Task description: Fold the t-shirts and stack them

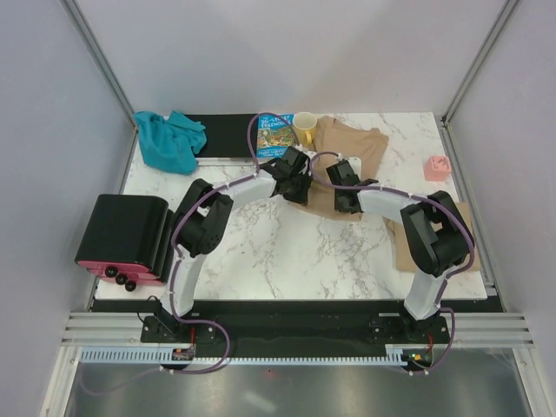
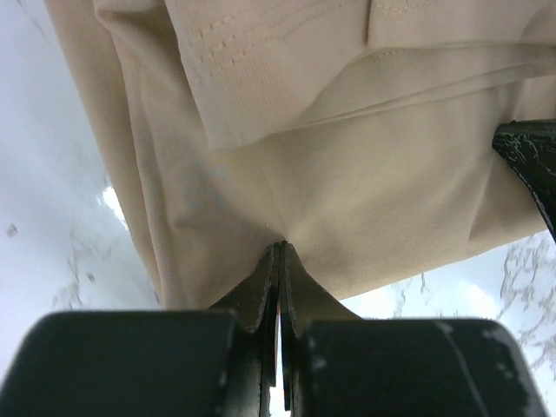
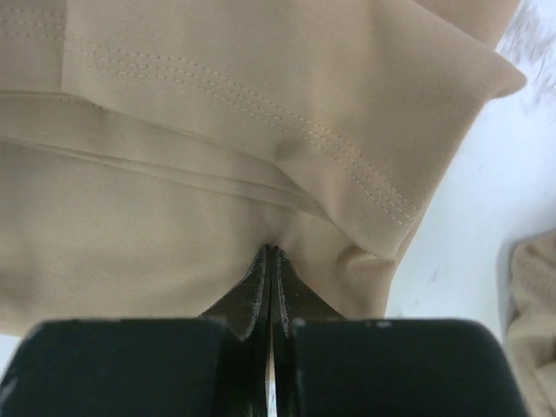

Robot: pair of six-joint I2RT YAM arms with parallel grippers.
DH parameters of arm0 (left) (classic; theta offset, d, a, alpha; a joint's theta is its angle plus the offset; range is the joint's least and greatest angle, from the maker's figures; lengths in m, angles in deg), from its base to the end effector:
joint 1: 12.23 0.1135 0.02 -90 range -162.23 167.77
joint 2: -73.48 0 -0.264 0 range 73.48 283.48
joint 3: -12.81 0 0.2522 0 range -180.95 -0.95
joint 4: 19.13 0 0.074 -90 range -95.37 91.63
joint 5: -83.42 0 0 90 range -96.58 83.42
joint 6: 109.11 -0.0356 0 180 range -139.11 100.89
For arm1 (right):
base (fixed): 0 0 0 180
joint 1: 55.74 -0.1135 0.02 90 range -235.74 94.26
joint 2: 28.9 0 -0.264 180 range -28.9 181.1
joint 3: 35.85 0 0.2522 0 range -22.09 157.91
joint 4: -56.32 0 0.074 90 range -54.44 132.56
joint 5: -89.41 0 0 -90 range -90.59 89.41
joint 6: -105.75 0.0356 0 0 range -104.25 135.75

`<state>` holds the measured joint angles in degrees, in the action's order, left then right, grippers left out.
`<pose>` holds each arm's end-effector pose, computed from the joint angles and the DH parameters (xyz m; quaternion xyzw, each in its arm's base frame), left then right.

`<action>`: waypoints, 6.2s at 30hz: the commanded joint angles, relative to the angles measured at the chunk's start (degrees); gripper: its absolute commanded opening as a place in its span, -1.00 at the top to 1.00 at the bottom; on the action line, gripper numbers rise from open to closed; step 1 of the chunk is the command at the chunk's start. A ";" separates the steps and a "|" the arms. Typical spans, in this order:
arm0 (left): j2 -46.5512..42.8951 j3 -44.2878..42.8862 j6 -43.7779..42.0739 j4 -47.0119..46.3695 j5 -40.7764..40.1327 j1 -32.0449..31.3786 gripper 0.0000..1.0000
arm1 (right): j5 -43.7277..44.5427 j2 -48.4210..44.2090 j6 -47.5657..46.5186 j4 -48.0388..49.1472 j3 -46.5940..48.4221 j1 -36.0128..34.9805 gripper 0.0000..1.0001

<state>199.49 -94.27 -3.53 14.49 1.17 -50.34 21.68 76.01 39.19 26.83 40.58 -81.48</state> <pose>0.3749 -0.3002 0.1585 0.2059 0.9225 -0.2017 0.2569 0.3358 0.1469 0.1577 0.0343 0.9440 -0.0561 0.3234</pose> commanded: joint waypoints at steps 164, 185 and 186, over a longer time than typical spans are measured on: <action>-44.64 50.60 19.14 5.19 -16.80 -22.54 0.96 | 1.20 -32.30 9.08 -5.10 -21.20 -33.33 1.00; -37.51 51.22 16.68 2.99 -14.08 -22.71 0.96 | 5.25 -25.28 2.22 -1.33 -12.67 -24.64 1.00; -37.25 51.22 16.77 2.99 -14.08 -22.71 0.96 | 4.99 -24.84 2.40 -0.98 -12.40 -24.10 1.00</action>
<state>158.73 -44.33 15.13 17.90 -13.17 -73.05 25.19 49.47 42.40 22.46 25.07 -108.17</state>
